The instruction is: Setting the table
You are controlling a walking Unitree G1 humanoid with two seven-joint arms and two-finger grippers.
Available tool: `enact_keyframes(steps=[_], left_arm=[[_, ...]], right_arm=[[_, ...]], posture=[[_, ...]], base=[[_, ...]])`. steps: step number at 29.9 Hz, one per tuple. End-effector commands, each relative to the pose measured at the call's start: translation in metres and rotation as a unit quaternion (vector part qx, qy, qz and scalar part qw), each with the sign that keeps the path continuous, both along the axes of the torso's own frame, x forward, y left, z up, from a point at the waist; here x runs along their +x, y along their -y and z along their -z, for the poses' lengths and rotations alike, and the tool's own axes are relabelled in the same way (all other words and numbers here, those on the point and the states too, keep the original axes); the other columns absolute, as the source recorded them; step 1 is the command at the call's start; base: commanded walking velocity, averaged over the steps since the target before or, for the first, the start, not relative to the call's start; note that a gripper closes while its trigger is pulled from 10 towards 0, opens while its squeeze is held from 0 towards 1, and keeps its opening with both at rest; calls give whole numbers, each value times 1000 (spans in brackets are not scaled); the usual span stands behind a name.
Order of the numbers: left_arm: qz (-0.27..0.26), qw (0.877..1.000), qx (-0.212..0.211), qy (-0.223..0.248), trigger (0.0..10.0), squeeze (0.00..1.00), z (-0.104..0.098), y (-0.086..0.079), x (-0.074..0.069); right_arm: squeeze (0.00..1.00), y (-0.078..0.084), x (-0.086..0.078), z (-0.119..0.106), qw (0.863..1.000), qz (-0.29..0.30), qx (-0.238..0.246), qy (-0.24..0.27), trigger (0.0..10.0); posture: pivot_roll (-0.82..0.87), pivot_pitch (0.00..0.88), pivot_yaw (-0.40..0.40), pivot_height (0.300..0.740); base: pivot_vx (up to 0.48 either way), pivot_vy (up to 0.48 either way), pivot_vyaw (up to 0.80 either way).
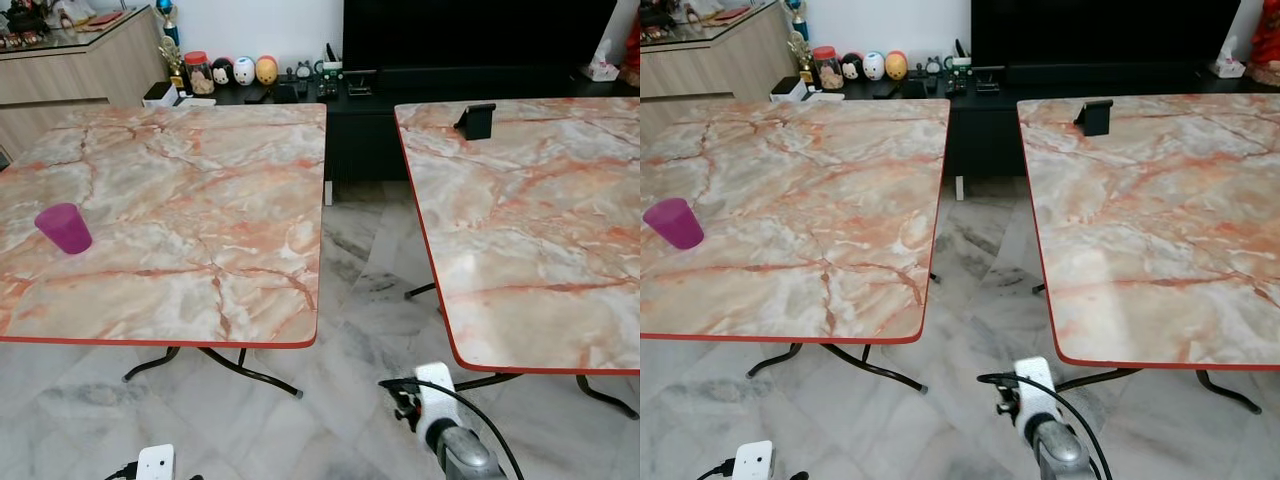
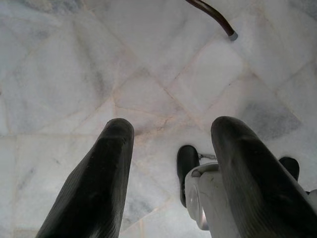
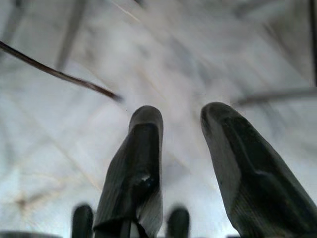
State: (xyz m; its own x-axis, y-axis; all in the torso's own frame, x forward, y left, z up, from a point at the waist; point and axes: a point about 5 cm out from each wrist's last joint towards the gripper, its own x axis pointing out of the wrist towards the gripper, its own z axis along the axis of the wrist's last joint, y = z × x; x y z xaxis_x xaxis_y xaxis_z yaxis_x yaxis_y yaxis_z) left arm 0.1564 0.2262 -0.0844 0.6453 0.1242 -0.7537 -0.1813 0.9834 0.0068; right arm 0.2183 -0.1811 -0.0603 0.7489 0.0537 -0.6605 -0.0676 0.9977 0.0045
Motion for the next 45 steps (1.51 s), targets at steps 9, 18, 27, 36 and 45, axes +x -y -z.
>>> enact_keyframes(steps=[9,18,27,36,45], left_arm=[[-5,1000,1,-8,10000,0,2,-1,-5],[-5,1000,0,-9,10000,0,2,0,-5],[-8,1000,0,-11,10000,0,3,-1,-6],[-9,1000,1,-13,10000,0,3,-1,-7],[-7,1000,3,-12,10000,0,3,-2,-8]], right_arm=[[0,20,-35,19,996,32,-44,-76,10000],[0,25,-42,21,995,29,-42,-83,10000],[0,11,-43,24,995,1,-33,-90,10000],[0,8,-49,28,994,2,-34,-106,10000],[0,7,-50,29,994,9,-30,-107,10000]], posture=[[-79,0,45,740],[-86,0,46,740],[-87,0,51,740],[-82,0,55,740],[-77,0,54,740]], base=[[0,0,0],[0,0,0],[0,27,0],[0,330,0],[0,370,0]])
